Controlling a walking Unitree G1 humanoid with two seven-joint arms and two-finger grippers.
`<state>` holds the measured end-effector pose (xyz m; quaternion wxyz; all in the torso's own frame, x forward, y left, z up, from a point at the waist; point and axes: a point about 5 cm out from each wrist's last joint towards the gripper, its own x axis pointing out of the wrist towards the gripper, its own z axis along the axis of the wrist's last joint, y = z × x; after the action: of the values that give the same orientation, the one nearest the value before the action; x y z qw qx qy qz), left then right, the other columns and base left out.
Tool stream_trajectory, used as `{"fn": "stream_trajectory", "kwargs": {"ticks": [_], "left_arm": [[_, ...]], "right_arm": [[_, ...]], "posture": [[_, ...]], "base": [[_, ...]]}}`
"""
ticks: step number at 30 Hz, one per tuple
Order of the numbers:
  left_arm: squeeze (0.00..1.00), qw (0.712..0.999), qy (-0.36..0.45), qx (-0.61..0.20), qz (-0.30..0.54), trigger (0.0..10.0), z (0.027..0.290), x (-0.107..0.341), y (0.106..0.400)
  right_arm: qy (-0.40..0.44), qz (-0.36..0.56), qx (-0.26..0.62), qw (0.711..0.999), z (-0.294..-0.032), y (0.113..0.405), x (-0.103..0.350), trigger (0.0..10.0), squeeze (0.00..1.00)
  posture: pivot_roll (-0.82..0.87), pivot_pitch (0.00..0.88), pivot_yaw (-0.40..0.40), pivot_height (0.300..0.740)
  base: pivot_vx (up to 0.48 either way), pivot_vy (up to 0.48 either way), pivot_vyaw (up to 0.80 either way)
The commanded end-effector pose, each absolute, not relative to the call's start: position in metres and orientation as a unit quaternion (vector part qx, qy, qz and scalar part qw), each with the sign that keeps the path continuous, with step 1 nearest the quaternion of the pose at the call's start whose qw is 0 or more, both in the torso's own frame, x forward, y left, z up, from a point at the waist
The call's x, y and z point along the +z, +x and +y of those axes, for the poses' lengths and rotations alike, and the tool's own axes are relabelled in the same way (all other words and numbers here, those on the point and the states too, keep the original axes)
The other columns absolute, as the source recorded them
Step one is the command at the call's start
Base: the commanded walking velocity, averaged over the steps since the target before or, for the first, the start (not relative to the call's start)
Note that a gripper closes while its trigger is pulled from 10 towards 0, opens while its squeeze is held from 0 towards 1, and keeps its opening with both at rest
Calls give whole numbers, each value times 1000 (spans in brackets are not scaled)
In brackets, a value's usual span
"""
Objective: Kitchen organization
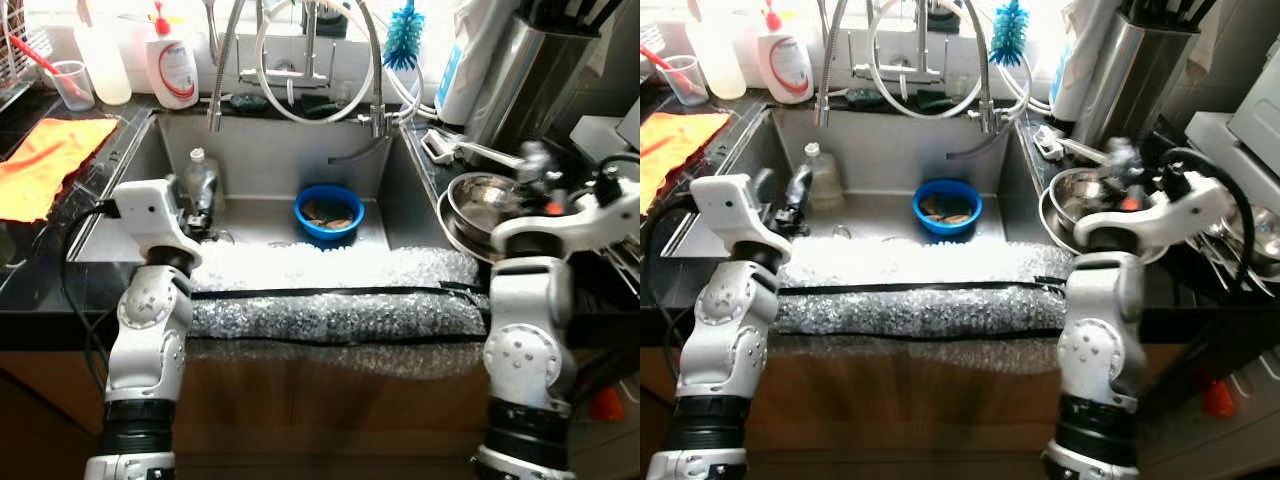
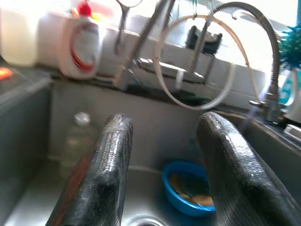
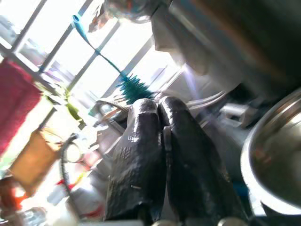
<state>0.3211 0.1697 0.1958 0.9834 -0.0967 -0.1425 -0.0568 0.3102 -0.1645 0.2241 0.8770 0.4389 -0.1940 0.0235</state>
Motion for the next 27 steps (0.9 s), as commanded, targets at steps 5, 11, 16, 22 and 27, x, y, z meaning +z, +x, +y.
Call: {"fn": "stream_trajectory", "kwargs": {"ticks": [5, 11, 16, 22, 27], "left_arm": [[0, 955, -211, -174, -118, 10000, 141, 203, 321], [0, 922, -295, -222, -112, 10000, 129, 213, 323], [0, 896, -354, -243, -114, 10000, 121, 220, 325], [0, 880, -380, -265, -105, 10000, 109, 223, 324], [0, 879, -383, -260, -114, 10000, 108, 224, 322]], "right_arm": [[513, -169, 84, 837, -147, 313, 214, 10000, 0], [556, -156, 160, 801, -132, 308, 209, 10000, 0], [568, -147, 192, 787, -123, 307, 208, 10000, 0], [603, -129, 233, 752, -113, 304, 206, 10000, 0], [592, -110, 243, 760, -109, 299, 201, 10000, 0]], "posture": [[-29, 51, -90, 740], [-26, 55, -83, 740], [-21, 61, -81, 740], [-20, 67, -84, 740], [-23, 70, -87, 740]], "base": [[0, 0, 0], [0, 0, 0], [0, 0, 0], [0, 0, 0], [0, 0, 0]]}}
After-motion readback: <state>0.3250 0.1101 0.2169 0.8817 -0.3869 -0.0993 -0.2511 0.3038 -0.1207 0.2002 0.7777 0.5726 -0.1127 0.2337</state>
